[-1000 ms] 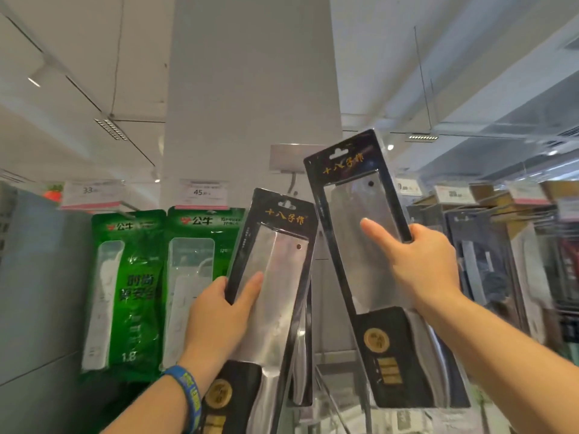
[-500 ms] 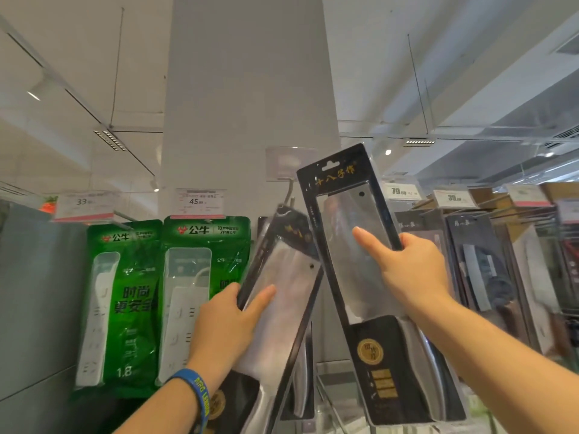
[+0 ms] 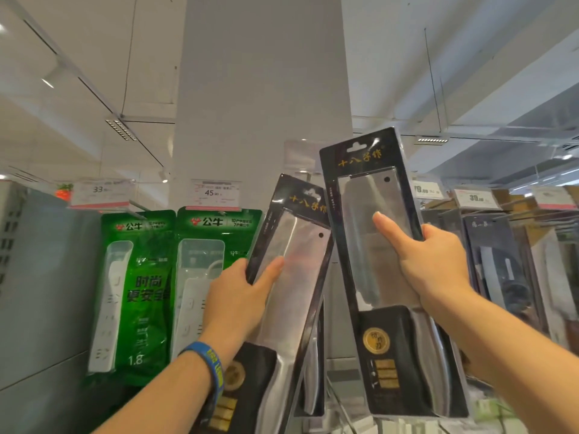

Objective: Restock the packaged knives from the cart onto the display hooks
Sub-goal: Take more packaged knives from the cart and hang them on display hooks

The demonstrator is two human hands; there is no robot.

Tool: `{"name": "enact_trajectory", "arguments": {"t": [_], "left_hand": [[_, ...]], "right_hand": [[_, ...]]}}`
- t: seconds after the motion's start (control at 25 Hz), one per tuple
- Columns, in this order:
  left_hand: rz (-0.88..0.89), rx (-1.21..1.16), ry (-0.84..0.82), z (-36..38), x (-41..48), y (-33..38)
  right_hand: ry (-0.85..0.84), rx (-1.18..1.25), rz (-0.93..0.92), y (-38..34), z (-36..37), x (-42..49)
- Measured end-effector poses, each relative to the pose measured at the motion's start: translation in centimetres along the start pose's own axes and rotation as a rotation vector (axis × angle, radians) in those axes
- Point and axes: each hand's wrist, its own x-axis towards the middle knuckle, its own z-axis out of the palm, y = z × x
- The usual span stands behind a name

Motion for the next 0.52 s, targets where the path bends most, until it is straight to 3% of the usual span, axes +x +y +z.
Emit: {"name": "enact_trajectory", "arguments": {"t": [0.16, 0.28, 0.4, 0.52], "left_hand": [[0.044, 0.147, -0.087, 0.8, -0.3, -1.7], [-0.073, 0.245, -0.178, 0.6, -2.7, -4.5], [-0.081, 0.236, -0.111, -0.5, -4.2, -5.0], [-0.012, 0.055, -0.035, -0.8, -2.6, -2.7]], "right_hand": [[-0.008, -0.012, 0.002, 0.3, -0.1, -0.6], [-0.008, -0.007, 0.024, 0.4, -0.5, -0.8], [-0.005, -0.014, 0.037, 0.7, -0.7, -0.6], [-0.026, -0.011, 0.051, 0.6, -0.3, -0.2]]}}
